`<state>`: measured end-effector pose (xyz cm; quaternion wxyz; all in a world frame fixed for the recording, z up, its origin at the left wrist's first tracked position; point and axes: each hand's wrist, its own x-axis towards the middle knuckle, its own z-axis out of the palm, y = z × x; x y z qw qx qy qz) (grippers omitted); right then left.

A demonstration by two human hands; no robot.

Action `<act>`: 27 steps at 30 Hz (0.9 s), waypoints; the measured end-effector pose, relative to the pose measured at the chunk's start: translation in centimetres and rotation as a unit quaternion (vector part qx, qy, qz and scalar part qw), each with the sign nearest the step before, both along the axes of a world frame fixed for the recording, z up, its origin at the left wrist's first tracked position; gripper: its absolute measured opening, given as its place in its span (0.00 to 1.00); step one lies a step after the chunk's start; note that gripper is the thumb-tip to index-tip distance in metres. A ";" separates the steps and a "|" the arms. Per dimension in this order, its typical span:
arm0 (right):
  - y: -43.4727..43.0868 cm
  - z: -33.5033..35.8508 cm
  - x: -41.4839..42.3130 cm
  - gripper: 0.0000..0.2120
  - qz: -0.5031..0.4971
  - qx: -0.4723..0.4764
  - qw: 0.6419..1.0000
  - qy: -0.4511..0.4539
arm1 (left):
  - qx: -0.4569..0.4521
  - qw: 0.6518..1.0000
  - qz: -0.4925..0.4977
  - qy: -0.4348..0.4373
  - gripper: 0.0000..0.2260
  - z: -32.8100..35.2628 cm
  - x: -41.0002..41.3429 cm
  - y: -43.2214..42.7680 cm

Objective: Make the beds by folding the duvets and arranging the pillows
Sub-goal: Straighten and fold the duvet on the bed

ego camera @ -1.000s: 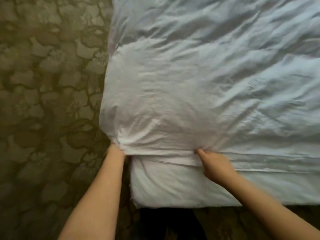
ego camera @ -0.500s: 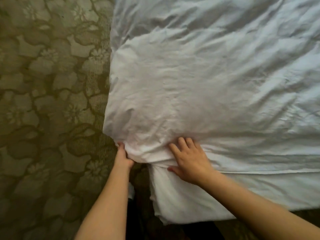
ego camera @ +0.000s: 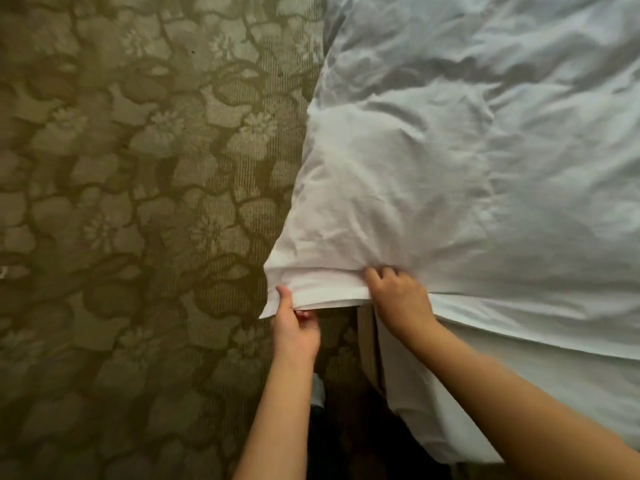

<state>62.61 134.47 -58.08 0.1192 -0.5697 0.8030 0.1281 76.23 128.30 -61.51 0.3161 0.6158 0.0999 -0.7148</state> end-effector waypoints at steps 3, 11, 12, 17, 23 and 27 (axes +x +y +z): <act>-0.6 0.7 -0.8 0.15 0.000 0.053 0.997 -0.048 | 0.007 1.000 -0.003 0.005 0.09 -0.3 -0.3 -0.3; 3.0 3.5 -0.6 0.12 0.033 0.032 0.992 -0.113 | 0.002 0.993 -0.104 -0.060 0.09 0.9 1.9 0.0; 3.1 4.4 -0.9 0.12 0.042 0.040 0.989 -0.139 | -0.006 0.988 -0.129 -0.082 0.08 1.6 2.1 -0.2; 2.6 8.3 -2.1 0.17 0.049 0.101 0.978 -0.176 | -0.064 0.965 -0.183 -0.176 0.09 7.9 1.7 -1.4; 1.9 17.2 1.2 0.36 0.008 -0.014 0.973 -0.230 | -0.211 0.911 -0.272 -0.227 0.11 20.8 -1.9 -1.9; -1.5 25.0 1.0 0.30 -0.068 -0.166 0.955 -0.234 | -0.340 0.867 -0.309 -0.191 0.04 28.8 -5.2 -0.8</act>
